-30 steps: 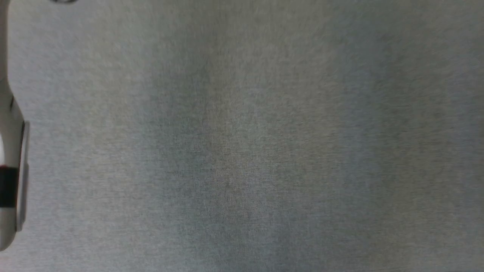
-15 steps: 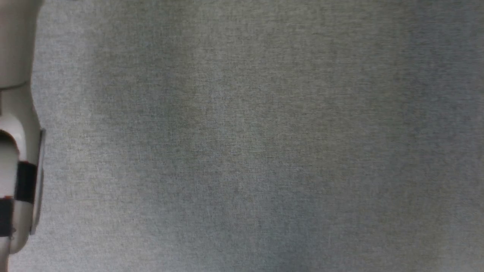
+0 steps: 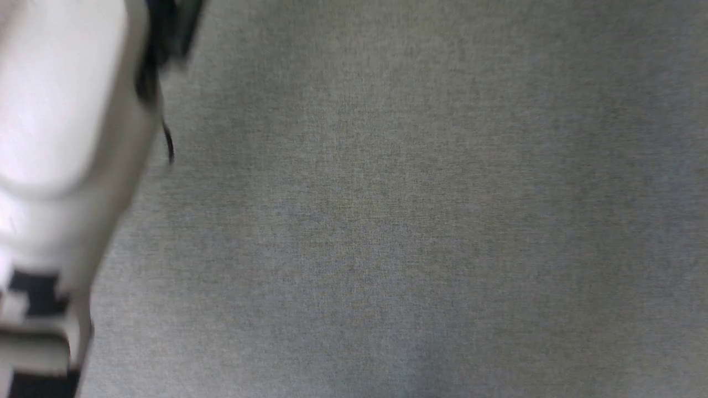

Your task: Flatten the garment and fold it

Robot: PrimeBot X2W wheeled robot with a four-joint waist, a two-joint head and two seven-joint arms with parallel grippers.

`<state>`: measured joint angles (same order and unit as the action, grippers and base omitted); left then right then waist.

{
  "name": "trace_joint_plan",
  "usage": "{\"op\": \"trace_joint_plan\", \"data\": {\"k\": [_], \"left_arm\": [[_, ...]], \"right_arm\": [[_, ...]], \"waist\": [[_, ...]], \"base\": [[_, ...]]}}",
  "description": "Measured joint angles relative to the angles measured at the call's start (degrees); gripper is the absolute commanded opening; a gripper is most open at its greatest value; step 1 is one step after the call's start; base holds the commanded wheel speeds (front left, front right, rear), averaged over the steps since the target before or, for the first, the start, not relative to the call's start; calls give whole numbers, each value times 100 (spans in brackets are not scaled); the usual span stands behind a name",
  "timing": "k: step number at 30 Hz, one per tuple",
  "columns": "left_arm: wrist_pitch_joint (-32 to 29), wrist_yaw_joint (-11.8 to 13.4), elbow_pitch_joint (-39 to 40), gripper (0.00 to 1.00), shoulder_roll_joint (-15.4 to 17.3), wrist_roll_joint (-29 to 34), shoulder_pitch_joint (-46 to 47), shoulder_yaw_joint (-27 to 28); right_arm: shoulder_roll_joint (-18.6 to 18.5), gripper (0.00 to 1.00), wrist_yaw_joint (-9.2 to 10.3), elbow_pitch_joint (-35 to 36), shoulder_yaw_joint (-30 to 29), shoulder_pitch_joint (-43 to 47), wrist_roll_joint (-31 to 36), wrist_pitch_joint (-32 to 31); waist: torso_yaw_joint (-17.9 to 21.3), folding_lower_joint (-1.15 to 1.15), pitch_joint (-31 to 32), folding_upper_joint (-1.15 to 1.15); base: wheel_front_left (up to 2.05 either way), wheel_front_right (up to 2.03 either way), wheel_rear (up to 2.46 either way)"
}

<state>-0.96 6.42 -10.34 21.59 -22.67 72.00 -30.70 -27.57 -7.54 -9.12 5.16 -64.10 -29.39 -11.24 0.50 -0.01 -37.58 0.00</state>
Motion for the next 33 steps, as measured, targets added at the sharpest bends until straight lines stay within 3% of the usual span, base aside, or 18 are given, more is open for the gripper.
{"op": "trace_joint_plan", "data": {"k": [7,11,16,22,33], "left_arm": [[-450,634,1737,0,446,-129,-2052,-229],[-599,1057,2417,0,606,-93,-3160,-477],[-610,1451,2726,0,694,-85,-4269,-764],[-669,1528,2566,0,757,-182,-5145,-1191],[-1416,1322,2370,0,1096,-711,-6046,-1689]], "right_arm": [[70,0,0,1094,-575,2010,-222,-376],[360,0,0,1579,-883,2993,-242,-392],[846,0,0,1914,-1210,4039,-235,-328],[1176,0,0,2000,-1429,5106,-143,-332],[1471,0,0,1926,-1529,6578,49,-818]], "waist": [[14,-1,489,0],[22,0,712,0],[28,0,973,0],[17,0,1305,0],[22,0,1979,0]], "base": [[0,0,0],[0,0,0],[0,0,0],[0,0,0],[0,0,0]]}}
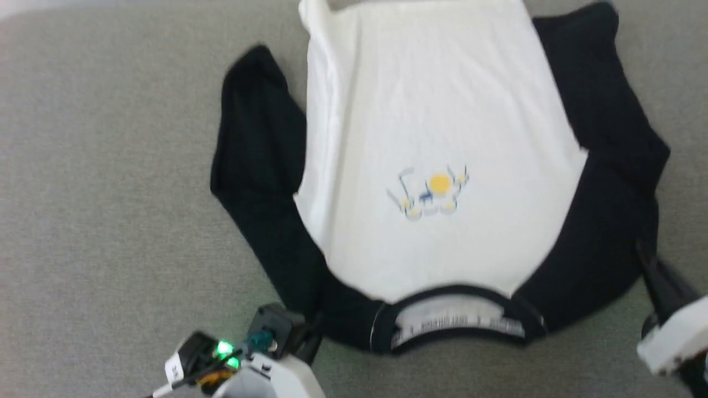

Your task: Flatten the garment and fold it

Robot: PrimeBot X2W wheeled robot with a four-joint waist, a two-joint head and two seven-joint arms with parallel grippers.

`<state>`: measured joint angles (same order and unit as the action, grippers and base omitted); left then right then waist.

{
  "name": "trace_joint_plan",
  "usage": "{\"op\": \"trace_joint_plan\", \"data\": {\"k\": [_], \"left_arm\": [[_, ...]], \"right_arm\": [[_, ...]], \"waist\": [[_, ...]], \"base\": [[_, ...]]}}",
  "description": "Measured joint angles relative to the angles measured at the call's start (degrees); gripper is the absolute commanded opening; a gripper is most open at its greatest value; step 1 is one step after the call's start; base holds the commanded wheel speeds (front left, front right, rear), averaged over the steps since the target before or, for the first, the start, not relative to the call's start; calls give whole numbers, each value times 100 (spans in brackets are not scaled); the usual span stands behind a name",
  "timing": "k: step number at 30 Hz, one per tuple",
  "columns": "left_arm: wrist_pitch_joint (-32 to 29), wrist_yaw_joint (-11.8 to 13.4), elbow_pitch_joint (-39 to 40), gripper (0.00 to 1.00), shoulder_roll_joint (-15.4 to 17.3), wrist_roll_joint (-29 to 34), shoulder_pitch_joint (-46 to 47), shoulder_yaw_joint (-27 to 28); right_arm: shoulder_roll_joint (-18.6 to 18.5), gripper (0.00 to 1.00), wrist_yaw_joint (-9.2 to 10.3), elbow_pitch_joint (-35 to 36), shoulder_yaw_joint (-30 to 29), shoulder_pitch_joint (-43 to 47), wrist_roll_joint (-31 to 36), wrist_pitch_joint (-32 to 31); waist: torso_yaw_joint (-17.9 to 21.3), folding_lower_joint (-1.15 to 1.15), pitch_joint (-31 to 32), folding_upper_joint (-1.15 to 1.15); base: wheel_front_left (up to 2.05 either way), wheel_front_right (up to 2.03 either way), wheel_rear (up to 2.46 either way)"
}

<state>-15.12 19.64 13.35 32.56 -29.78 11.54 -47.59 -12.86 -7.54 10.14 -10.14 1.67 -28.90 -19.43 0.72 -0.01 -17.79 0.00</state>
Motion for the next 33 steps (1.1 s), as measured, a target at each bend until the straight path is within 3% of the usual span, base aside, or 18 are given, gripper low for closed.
{"op": "trace_joint_plan", "data": {"k": [11,16,33], "left_arm": [[-252,-115,-31,0,127,-434,-475,-186],[-99,-143,-136,0,94,-455,-502,-167],[155,-669,-1638,0,-603,-561,41,-302]], "right_arm": [[147,0,0,-168,-114,838,192,-542],[154,0,0,-190,-169,901,320,-598],[222,0,0,-1611,414,248,887,-174]], "waist": [[36,0,483,0],[61,1,502,0],[13,1,489,-1]], "base": [[0,0,0],[0,0,0],[0,0,0]]}}
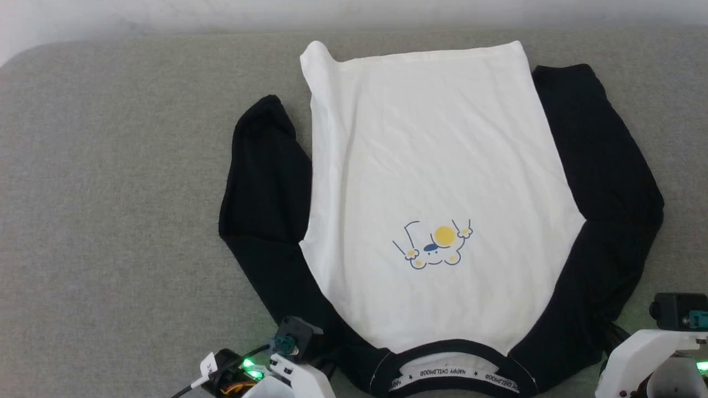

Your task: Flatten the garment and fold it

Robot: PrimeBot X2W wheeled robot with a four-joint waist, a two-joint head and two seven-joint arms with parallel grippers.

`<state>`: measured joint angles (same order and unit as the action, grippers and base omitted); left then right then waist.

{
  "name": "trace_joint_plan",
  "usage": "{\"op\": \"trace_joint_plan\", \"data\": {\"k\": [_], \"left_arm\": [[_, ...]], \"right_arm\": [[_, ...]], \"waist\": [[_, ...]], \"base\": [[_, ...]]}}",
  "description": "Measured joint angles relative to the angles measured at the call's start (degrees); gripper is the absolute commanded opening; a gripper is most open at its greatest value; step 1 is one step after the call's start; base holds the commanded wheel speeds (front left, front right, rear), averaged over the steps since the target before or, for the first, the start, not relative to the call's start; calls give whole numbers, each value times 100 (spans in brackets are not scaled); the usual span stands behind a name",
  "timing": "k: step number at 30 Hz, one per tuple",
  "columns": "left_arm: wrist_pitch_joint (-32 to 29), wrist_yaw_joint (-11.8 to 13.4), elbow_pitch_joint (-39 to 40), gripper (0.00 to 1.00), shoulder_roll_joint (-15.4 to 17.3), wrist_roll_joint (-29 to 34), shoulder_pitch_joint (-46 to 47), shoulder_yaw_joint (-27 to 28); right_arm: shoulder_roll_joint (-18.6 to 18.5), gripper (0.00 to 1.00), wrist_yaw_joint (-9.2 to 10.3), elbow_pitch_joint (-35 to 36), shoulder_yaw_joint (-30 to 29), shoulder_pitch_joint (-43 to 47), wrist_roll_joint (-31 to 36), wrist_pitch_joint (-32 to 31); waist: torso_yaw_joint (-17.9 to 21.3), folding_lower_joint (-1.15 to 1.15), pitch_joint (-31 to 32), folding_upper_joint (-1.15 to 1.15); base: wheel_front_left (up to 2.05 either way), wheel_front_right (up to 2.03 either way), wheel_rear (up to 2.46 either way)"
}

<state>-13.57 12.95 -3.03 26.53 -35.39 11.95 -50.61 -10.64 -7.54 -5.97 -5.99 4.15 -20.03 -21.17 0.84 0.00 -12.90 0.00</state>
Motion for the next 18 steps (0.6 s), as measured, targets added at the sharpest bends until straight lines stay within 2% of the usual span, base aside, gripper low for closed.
{"op": "trace_joint_plan", "data": {"k": [4,5,6,7,8,13,18], "left_arm": [[116,-69,-276,0,-157,-41,68,4],[163,-75,-324,12,-185,-51,80,15],[221,-75,-356,42,-221,-68,79,27],[267,-74,-370,73,-259,-110,76,48],[330,-68,-366,100,-298,-172,65,97],[586,159,-40,100,-407,-526,-252,420],[662,553,801,100,31,-675,-766,754]], "right_arm": [[-5,0,-5,-168,-45,-79,89,26],[-10,16,-8,-191,-52,-90,105,30],[-8,42,-9,-192,-71,-96,105,30],[1,83,-9,-181,-101,-96,97,34],[11,100,-9,-151,-125,-94,78,55],[172,100,-7,328,-479,8,-135,0],[293,100,-5,1189,-870,375,-277,-232]], "waist": [[-53,0,-50,0],[-62,-1,-60,0],[-72,-1,-69,0],[-81,0,-73,0],[-89,0,-71,0],[-99,1,22,0],[-101,0,198,0]], "base": [[0,0,0],[0,0,0],[0,0,0],[0,0,0],[0,0,0],[0,0,0],[0,0,0]]}}
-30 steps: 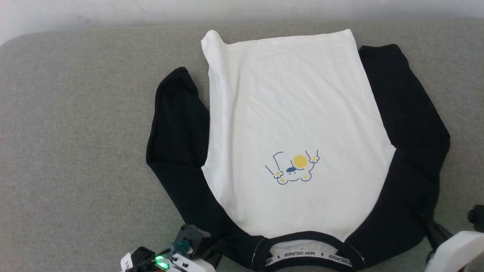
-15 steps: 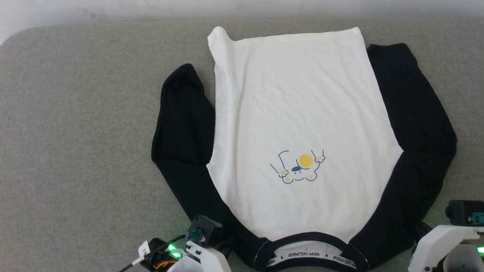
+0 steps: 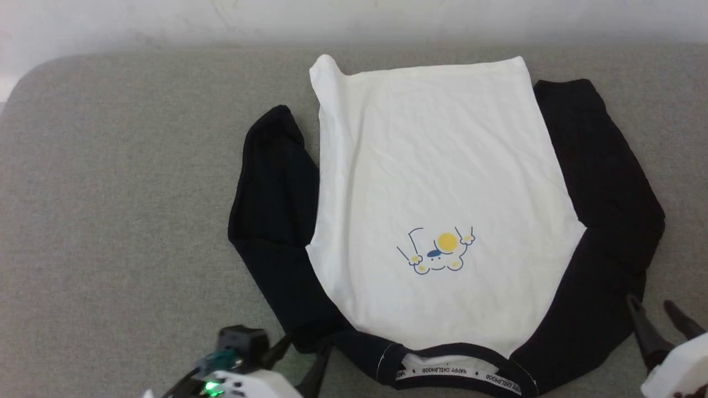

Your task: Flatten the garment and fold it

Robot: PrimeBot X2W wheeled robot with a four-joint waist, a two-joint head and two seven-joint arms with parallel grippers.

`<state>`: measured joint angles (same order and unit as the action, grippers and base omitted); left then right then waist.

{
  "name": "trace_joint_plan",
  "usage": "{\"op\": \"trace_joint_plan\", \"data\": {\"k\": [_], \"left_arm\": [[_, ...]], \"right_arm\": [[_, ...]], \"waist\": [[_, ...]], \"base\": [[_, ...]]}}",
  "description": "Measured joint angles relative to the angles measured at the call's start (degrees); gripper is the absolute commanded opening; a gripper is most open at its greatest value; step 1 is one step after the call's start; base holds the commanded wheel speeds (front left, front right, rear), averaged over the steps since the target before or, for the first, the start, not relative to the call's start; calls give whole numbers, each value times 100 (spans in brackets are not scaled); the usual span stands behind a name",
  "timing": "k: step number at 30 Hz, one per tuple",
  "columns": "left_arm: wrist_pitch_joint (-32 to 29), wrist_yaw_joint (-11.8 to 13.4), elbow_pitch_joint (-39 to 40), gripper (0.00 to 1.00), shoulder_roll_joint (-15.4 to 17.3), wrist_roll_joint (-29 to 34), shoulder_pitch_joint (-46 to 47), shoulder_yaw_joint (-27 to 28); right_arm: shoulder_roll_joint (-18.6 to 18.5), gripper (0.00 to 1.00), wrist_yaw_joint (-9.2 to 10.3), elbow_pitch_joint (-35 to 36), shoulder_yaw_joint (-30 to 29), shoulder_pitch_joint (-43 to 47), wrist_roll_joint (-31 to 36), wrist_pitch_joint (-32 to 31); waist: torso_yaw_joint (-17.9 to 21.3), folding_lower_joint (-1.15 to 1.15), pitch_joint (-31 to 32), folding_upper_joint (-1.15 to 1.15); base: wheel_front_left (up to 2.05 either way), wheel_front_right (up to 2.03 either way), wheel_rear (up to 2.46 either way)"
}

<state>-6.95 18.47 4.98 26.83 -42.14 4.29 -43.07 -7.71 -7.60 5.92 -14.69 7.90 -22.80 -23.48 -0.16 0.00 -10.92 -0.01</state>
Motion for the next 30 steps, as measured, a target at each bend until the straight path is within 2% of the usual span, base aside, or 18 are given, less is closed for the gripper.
{"op": "trace_joint_plan", "data": {"k": [4,9,12,14,17,22,25,30], "left_arm": [[158,421,851,100,369,-58,-438,392],[704,864,1581,100,514,12,-686,915],[1396,1106,1683,100,389,298,-679,1255],[1847,1251,1667,100,176,459,-672,1424],[2100,1373,1548,100,-56,844,-664,1582],[2168,1382,1395,100,-621,1737,-680,1915],[2168,1216,1238,100,-959,1979,-875,2080],[2168,749,1114,100,-1196,2199,-1003,2320]], "right_arm": [[157,100,3,619,-241,219,7,-120],[328,100,5,1166,-311,293,204,5],[381,100,5,1416,-324,275,456,414],[402,100,5,1536,-292,250,690,797],[416,100,5,1547,-185,166,1057,1360],[445,100,4,1382,53,179,1624,2216],[460,100,4,1156,183,234,1701,2520],[466,100,4,969,258,306,1574,2715]], "waist": [[-13,0,138,0],[-35,-1,281,0],[-53,0,341,0],[-68,-1,369,0],[-78,0,408,0],[-110,0,454,0],[-133,0,476,0],[-150,-1,449,0]], "base": [[0,0,0],[0,0,0],[0,0,0],[0,0,0],[0,0,0],[0,0,0],[0,0,0],[0,0,0]]}}
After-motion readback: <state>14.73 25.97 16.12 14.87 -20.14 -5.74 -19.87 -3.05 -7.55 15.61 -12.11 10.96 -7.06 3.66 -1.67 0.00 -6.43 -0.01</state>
